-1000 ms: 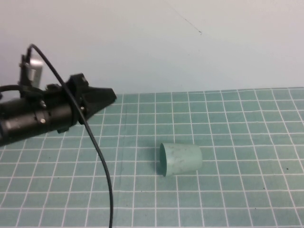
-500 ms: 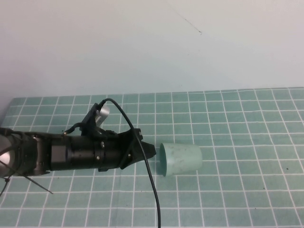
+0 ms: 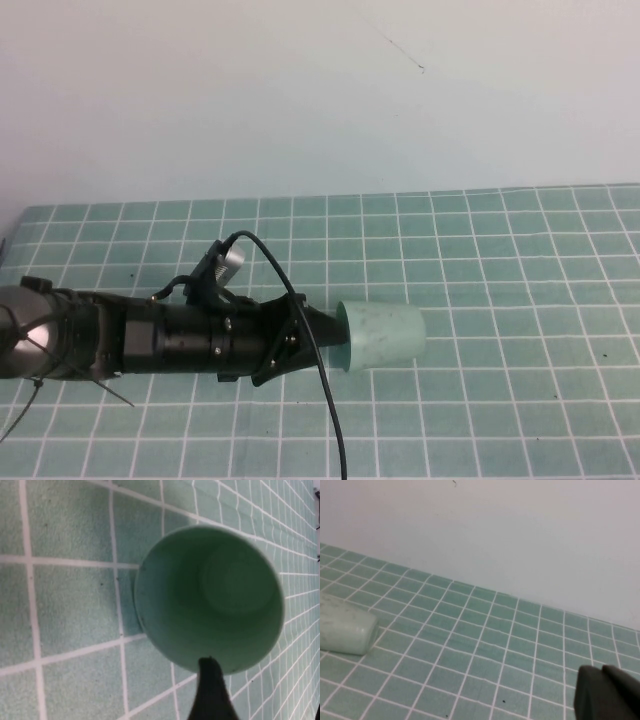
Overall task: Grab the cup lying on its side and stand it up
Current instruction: Stand the fallen cup upright
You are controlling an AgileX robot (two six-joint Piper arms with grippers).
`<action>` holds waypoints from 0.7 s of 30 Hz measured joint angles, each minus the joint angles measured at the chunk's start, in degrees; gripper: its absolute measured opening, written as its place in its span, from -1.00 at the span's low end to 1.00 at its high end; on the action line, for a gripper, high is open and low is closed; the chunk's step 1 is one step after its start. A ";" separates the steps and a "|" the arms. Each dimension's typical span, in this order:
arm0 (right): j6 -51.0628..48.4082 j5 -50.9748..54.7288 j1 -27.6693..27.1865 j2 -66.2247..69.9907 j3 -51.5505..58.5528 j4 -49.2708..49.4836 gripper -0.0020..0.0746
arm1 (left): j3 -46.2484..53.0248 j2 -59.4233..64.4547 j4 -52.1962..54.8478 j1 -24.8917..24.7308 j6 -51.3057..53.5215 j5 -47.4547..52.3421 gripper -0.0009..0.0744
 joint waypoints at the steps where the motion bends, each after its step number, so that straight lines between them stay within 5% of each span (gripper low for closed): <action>1: 0.00 0.00 0.00 0.00 0.00 0.00 -0.95 | 0.00 0.49 0.00 -0.35 0.00 0.00 0.14; 21: 0.06 0.92 0.00 0.00 0.00 0.00 -0.95 | -5.17 1.37 -0.03 -2.53 0.01 -1.70 -0.01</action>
